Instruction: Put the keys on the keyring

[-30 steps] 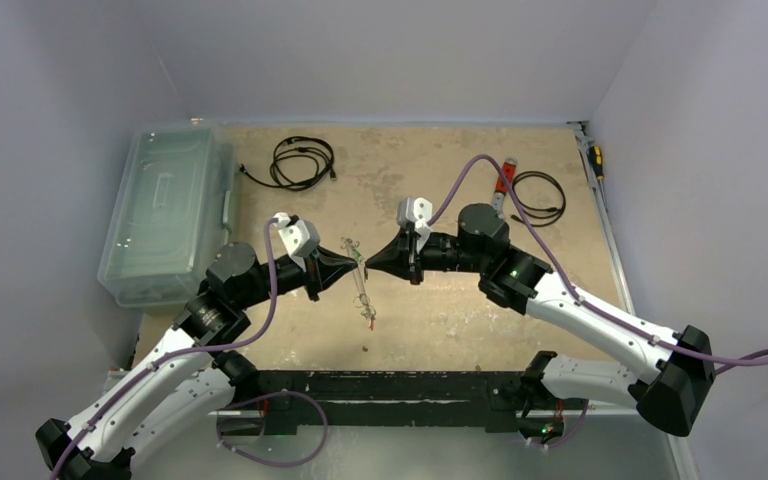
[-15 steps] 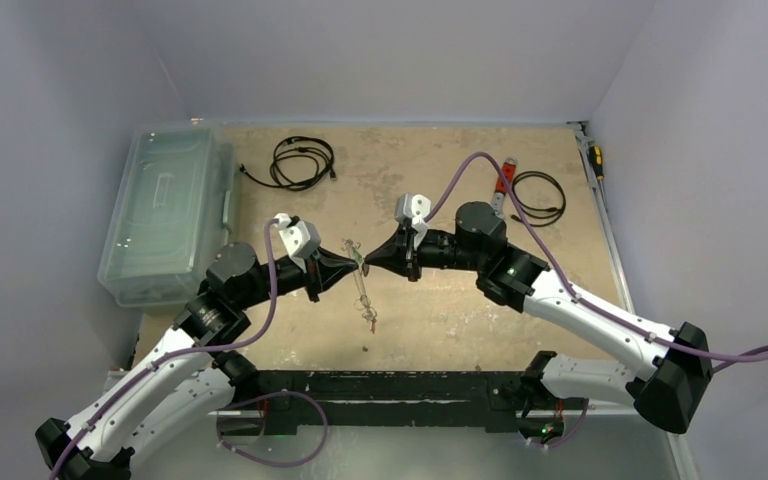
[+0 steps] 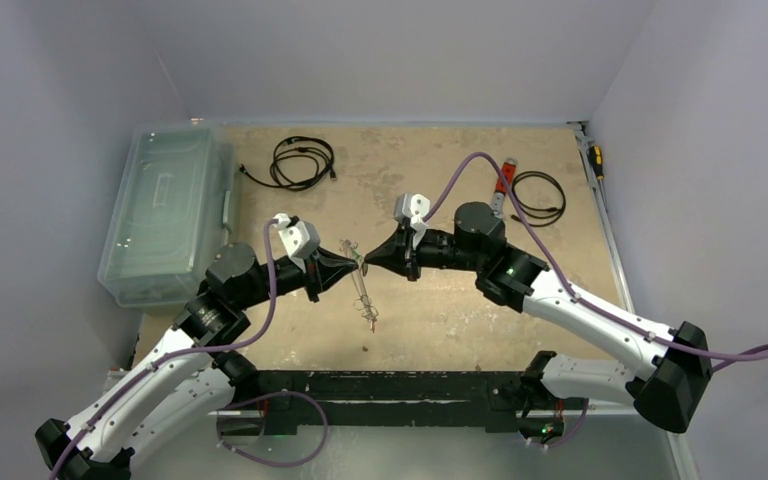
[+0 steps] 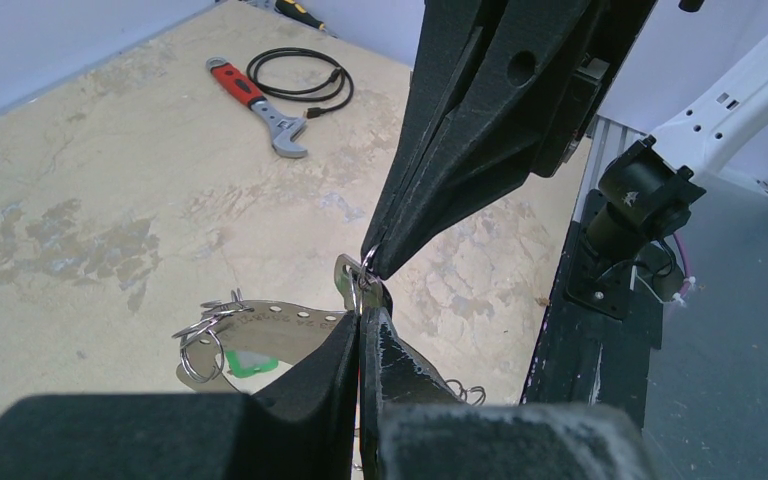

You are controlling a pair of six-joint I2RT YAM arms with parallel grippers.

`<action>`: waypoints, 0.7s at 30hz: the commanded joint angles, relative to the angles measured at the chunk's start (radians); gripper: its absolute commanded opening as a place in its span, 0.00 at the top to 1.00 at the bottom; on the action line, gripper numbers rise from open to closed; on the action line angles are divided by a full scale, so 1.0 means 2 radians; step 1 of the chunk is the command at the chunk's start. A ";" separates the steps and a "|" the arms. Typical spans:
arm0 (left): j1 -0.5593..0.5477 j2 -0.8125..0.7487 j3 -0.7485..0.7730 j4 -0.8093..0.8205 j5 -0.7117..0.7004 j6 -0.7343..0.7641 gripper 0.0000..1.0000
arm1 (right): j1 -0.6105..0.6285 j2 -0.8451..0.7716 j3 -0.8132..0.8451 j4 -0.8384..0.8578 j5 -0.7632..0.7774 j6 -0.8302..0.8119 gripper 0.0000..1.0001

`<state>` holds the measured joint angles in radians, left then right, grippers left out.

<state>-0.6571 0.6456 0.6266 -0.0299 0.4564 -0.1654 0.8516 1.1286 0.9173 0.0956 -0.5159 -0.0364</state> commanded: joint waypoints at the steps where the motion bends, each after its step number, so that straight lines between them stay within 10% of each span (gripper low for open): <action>1: -0.005 -0.008 0.005 0.036 0.009 -0.006 1.00 | 0.002 0.005 0.017 0.005 0.008 0.003 1.00; 21: -0.005 -0.010 0.006 0.035 0.005 -0.004 1.00 | 0.002 0.001 0.007 0.002 0.011 0.005 1.00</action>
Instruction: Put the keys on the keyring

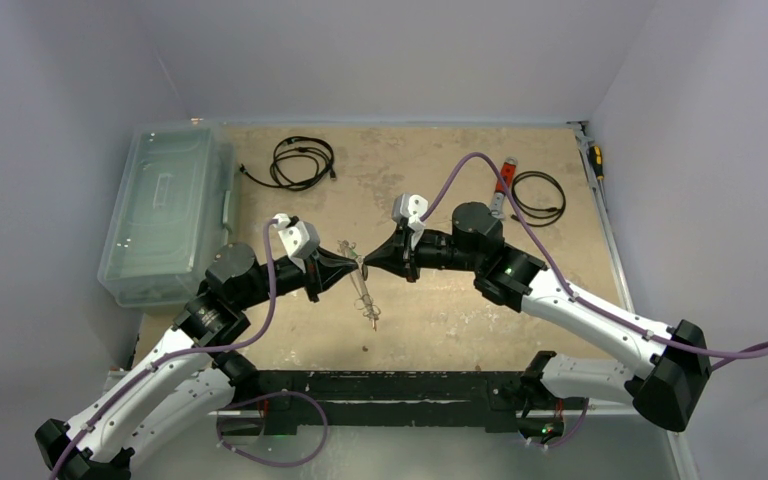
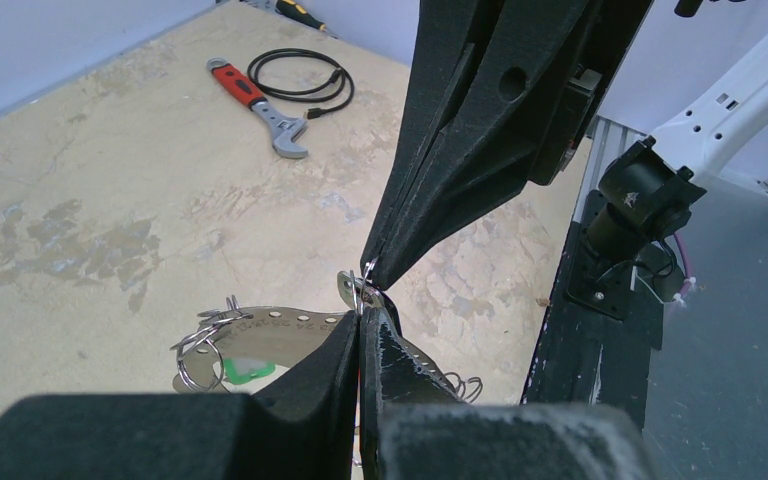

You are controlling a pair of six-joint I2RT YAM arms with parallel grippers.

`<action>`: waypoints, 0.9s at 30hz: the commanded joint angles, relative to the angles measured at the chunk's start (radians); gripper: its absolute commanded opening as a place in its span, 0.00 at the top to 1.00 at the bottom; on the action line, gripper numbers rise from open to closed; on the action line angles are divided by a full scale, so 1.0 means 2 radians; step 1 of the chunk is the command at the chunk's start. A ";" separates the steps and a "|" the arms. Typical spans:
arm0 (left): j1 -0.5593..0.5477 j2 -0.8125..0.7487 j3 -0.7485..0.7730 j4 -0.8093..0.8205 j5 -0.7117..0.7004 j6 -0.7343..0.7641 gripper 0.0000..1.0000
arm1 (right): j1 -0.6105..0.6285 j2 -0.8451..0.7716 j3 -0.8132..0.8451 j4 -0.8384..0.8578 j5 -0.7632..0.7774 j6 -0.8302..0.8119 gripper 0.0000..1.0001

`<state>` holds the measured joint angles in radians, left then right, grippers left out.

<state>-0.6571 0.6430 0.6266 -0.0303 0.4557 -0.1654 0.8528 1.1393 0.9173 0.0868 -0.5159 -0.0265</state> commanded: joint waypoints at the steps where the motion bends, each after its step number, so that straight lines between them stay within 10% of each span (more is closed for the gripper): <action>1: -0.005 -0.009 0.006 0.035 0.005 -0.004 1.00 | 0.002 -0.004 0.007 0.006 0.012 0.000 1.00; 27: -0.005 -0.011 0.006 0.034 0.000 -0.002 1.00 | 0.002 -0.010 0.004 0.002 0.014 0.000 0.90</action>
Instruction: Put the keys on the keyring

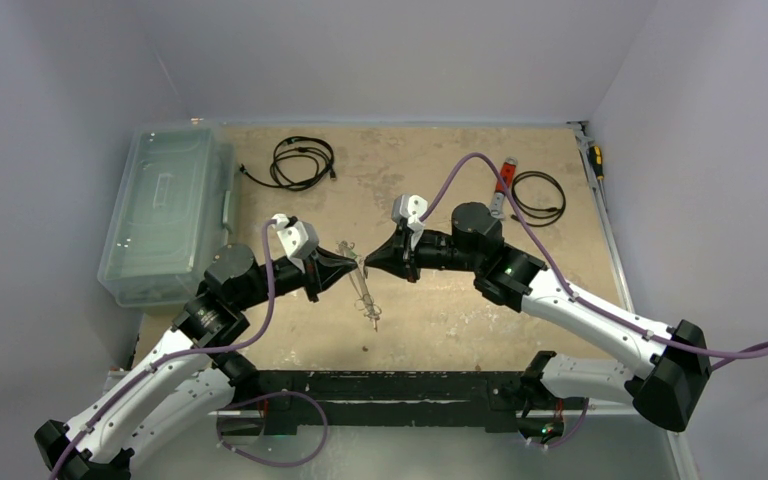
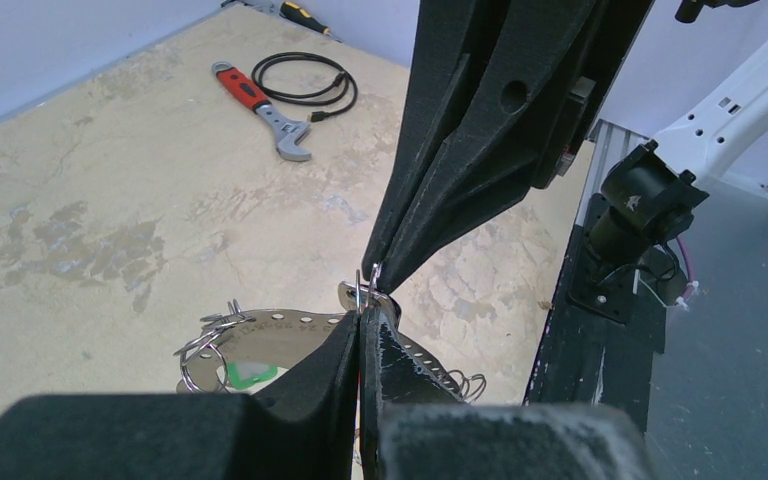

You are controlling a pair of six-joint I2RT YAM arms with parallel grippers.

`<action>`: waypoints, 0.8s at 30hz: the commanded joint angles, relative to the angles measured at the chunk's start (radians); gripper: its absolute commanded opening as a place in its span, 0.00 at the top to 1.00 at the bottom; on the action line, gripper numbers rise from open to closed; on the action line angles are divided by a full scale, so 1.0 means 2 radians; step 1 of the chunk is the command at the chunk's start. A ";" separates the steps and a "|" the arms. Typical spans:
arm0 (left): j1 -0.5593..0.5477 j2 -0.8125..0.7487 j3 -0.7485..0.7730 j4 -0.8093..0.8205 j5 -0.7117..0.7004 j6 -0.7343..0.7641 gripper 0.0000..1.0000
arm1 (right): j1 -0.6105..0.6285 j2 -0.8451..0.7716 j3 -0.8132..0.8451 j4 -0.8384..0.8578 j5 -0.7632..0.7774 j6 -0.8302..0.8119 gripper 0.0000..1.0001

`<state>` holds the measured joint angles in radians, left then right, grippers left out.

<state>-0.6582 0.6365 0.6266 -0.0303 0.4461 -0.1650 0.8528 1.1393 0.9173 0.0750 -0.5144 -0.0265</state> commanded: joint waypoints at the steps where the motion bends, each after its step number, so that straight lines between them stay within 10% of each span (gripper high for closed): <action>1: -0.005 -0.008 0.006 0.034 0.005 -0.003 1.00 | 0.002 -0.011 0.004 0.008 0.013 0.000 0.76; 6: -0.005 -0.010 0.006 0.035 0.007 -0.002 1.00 | 0.002 -0.029 -0.009 0.021 0.023 -0.005 0.43; 24: -0.005 -0.034 0.015 -0.001 -0.088 0.021 1.00 | 0.002 -0.061 -0.052 0.026 0.221 0.063 0.40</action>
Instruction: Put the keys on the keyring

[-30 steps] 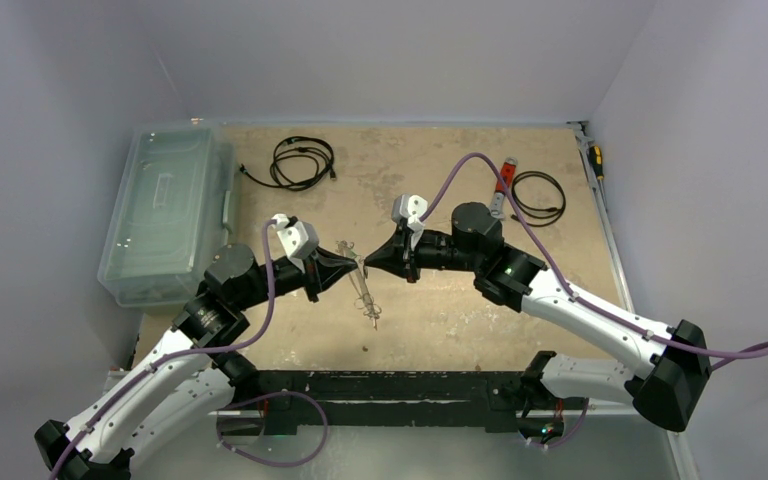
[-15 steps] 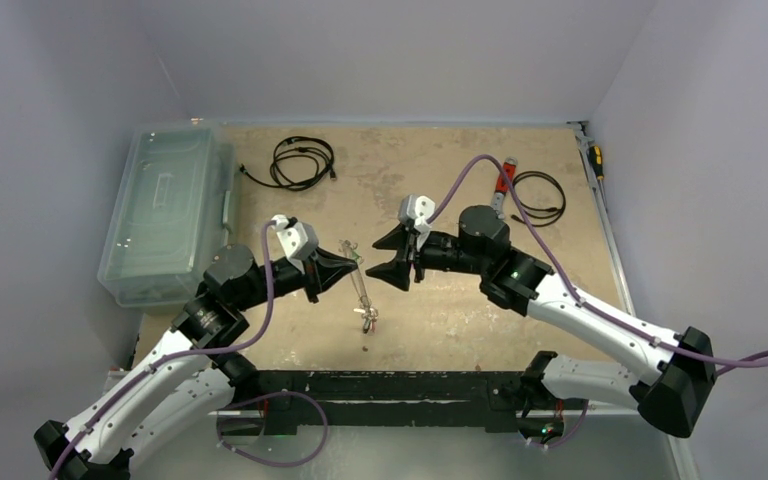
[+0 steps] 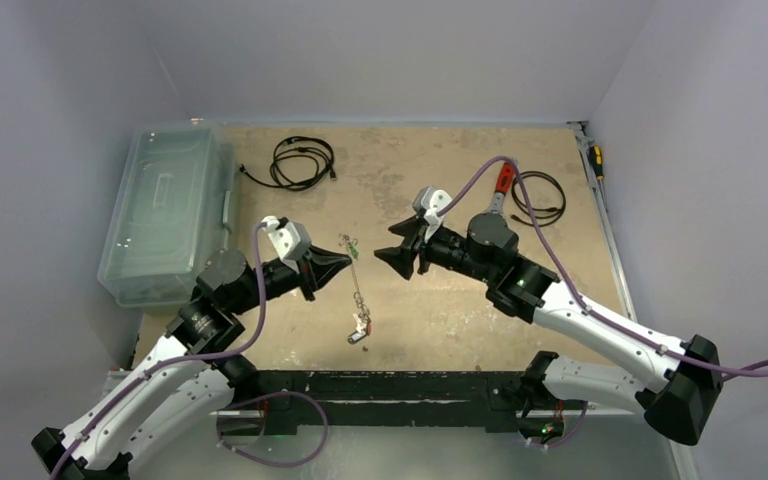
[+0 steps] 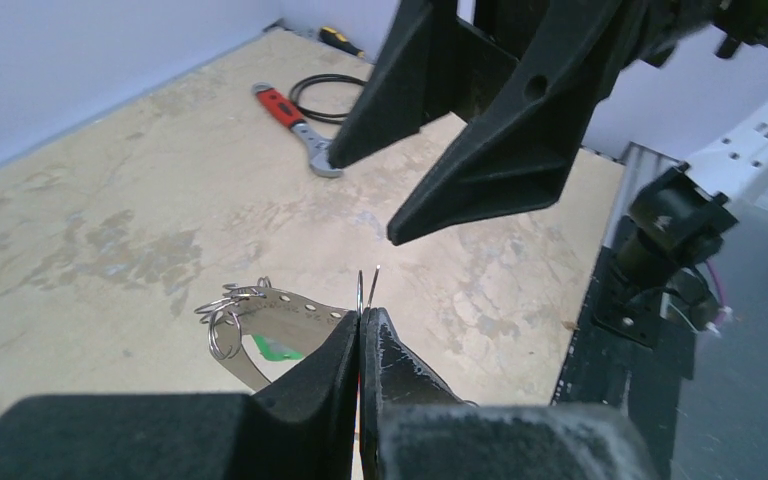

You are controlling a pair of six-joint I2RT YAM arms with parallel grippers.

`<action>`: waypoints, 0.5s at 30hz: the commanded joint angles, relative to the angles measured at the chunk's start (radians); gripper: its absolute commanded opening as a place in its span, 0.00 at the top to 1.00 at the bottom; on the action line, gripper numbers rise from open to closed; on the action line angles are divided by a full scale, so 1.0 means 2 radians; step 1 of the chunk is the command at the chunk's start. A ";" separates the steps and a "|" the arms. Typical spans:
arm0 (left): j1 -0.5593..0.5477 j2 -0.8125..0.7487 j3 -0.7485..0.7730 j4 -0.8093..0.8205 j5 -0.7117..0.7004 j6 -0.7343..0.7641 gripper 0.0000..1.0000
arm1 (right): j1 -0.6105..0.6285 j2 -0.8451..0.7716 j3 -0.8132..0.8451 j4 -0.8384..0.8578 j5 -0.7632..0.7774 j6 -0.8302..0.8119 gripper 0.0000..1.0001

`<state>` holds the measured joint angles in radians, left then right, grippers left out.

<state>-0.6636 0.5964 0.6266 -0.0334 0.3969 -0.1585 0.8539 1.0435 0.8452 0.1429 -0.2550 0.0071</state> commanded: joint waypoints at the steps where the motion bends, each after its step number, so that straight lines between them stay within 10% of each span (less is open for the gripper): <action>1: -0.003 -0.017 0.016 -0.006 -0.081 0.020 1.00 | 0.001 -0.014 -0.020 -0.011 0.100 0.061 0.40; 7: -0.001 -0.031 0.020 -0.020 -0.143 0.028 1.00 | 0.001 -0.017 -0.063 -0.050 0.051 0.092 0.40; 15: -0.001 -0.041 0.022 -0.031 -0.191 0.031 1.00 | 0.023 0.085 -0.175 0.136 -0.092 0.091 0.40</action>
<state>-0.6636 0.5278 0.6266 -0.1188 0.0837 -0.1108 0.8619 1.1240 0.5671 0.1982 -0.3141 0.1764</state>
